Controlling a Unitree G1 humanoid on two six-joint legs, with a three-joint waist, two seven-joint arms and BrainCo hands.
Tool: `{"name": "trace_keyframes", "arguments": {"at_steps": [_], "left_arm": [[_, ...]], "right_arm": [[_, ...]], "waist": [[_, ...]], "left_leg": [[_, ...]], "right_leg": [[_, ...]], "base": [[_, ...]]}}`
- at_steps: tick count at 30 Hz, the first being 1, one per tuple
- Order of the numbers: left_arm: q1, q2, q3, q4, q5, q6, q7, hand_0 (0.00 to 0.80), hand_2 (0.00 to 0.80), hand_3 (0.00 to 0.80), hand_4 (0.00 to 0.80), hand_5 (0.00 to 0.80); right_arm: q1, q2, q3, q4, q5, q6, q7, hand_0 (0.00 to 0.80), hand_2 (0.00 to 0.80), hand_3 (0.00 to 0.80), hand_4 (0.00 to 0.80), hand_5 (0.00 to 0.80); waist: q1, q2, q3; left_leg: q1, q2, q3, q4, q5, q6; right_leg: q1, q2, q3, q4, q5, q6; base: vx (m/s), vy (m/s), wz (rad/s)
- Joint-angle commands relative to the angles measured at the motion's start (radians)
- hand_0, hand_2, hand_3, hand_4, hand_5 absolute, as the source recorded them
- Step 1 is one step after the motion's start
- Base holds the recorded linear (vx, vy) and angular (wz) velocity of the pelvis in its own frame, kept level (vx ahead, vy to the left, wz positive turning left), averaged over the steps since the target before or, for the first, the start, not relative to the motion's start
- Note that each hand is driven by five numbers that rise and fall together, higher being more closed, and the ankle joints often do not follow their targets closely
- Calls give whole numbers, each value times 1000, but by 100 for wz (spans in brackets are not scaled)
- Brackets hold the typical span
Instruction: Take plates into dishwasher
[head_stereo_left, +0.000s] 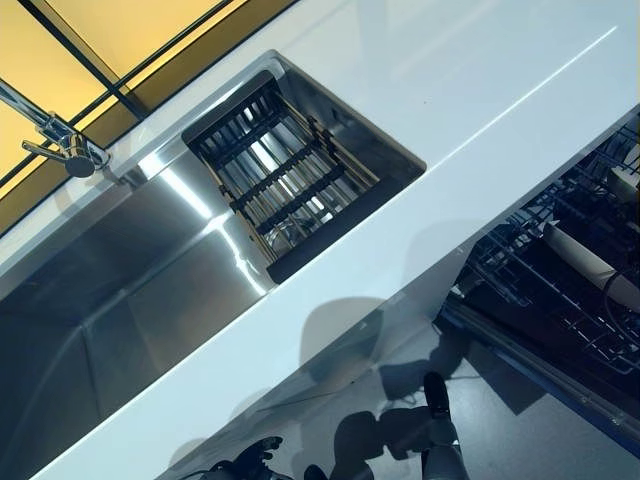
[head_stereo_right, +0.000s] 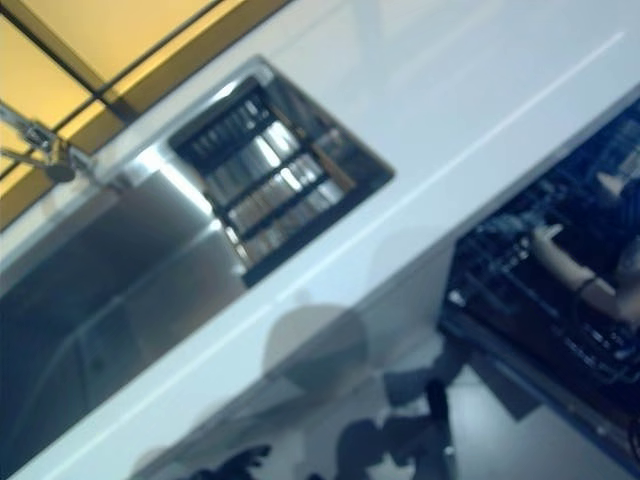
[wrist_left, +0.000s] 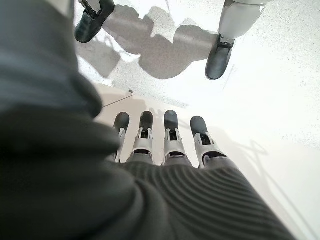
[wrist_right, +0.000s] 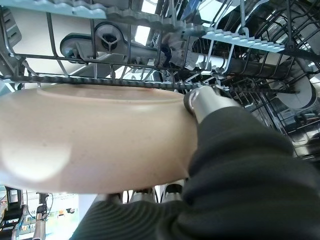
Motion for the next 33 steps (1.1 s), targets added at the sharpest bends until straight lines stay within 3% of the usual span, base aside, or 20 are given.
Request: {"name": "trace_keyframes", "arguments": {"at_steps": [1, 2, 29, 30, 33], "left_arm": [[16, 49, -13, 15, 7, -3, 0, 0, 0, 0, 0, 0], [16, 48, -12, 16, 8, -3, 1, 0, 0, 0, 0, 0], [27, 46, 6, 29, 20, 0, -5, 0, 0, 0, 0, 0], [28, 47, 4, 30, 21, -2, -6, 0, 0, 0, 0, 0], [31, 45, 7, 26, 23, 3, -6, 0, 0, 0, 0, 0]], "right_arm": [[-29, -5, -1, 39, 0, 1, -51, 44, 44, 44, 44, 44], [-26, -6, -8, 40, 0, 1, -53, 0, 0, 0, 0, 0], [3, -2, -28, 29, 9, -19, -74, 0, 0, 0, 0, 0], [11, -4, -31, 31, 7, -24, -78, 0, 0, 0, 0, 0], [24, -9, -45, 23, 7, -33, -88, 0, 0, 0, 0, 0]], "waist": [[-5, -46, 10], [-5, -47, 10], [11, -71, -18], [12, -70, -22], [11, -77, -22]], "left_leg": [[69, 112, -35, 38, 18, -134], [71, 112, -34, 36, 16, -133], [99, 114, -7, 18, 11, -133], [111, 111, -14, 14, -4, -137], [102, 116, -2, 25, 9, -132]], "right_leg": [[11, 17, -11, 154, -205, -21], [12, 16, -12, 154, -205, -20], [79, 17, -51, 88, -181, -10], [93, 14, -49, 89, -201, 2], [92, 17, -54, 82, -181, -8]], "base": [[0, 0, 0], [0, 0, 0], [0, 4, 1], [0, 0, 0], [-18, 12, 5]]}}
